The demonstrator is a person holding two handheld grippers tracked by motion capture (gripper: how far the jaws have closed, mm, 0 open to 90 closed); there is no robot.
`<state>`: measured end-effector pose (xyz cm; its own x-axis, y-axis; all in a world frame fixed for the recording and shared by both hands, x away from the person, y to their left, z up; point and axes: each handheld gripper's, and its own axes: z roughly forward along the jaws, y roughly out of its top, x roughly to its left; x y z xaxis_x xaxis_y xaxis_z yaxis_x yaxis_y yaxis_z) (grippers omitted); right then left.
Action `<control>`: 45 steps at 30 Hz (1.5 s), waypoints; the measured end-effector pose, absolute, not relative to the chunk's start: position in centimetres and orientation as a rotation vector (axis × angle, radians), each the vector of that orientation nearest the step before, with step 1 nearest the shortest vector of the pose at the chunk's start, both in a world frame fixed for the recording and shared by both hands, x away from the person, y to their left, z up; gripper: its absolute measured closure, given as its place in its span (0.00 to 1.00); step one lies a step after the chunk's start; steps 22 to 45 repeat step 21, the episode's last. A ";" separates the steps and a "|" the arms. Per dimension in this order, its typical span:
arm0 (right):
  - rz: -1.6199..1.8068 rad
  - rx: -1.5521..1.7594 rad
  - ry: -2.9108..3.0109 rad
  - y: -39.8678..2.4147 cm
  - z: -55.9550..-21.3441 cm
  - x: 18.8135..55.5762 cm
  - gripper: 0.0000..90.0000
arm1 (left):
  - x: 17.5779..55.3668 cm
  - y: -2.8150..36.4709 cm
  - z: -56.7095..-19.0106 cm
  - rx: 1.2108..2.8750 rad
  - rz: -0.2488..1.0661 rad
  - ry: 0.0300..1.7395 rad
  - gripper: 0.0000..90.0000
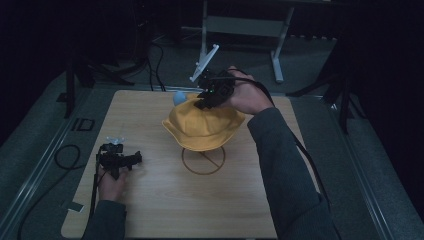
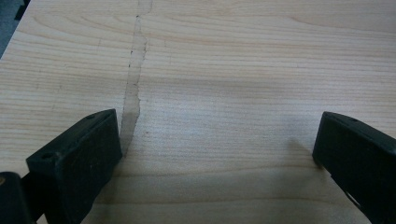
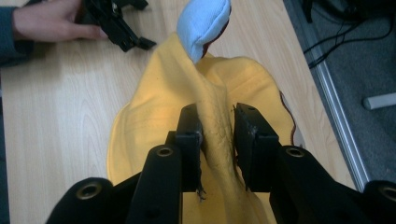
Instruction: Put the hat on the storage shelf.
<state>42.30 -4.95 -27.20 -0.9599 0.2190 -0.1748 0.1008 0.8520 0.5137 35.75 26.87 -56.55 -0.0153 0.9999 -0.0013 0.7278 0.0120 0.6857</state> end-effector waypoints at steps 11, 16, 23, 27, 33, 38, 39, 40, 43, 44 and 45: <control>0.709 0.327 2.813 -6.2 -27.6 42.7 0.74 | 35.7 26.9 -56.5 1.767 0.711 1.795 0.01; 0.779 0.342 2.789 -6.7 -27.1 42.5 0.56 | 35.7 26.9 -56.5 1.768 0.710 1.795 0.01; 0.811 0.356 2.727 -7.2 -26.4 42.2 0.40 | 35.8 26.9 -56.5 1.768 0.711 1.794 0.01; 0.811 0.356 2.727 -7.2 -26.4 42.2 0.40 | 35.8 26.9 -56.5 1.768 0.711 1.794 0.01; 0.811 0.356 2.727 -7.2 -26.4 42.2 0.40 | 35.8 26.9 -56.5 1.768 0.711 1.794 0.01; 0.811 0.356 2.727 -7.2 -26.4 42.2 0.40 | 35.8 26.9 -56.5 1.768 0.711 1.794 0.01; 0.811 0.356 2.727 -7.2 -26.4 42.2 0.40 | 35.8 26.9 -56.5 1.768 0.711 1.794 0.01; 0.811 0.356 2.727 -7.2 -26.4 42.2 0.40 | 35.8 26.9 -56.5 1.768 0.711 1.794 0.01; 0.811 0.356 2.727 -7.2 -26.4 42.2 0.40 | 35.8 26.9 -56.5 1.768 0.711 1.794 0.01; 0.811 0.356 2.727 -7.2 -26.4 42.2 0.40 | 35.8 26.9 -56.5 1.768 0.711 1.794 0.01; 0.811 0.356 2.727 -7.2 -26.4 42.2 0.40 | 35.8 26.9 -56.5 1.768 0.711 1.794 0.01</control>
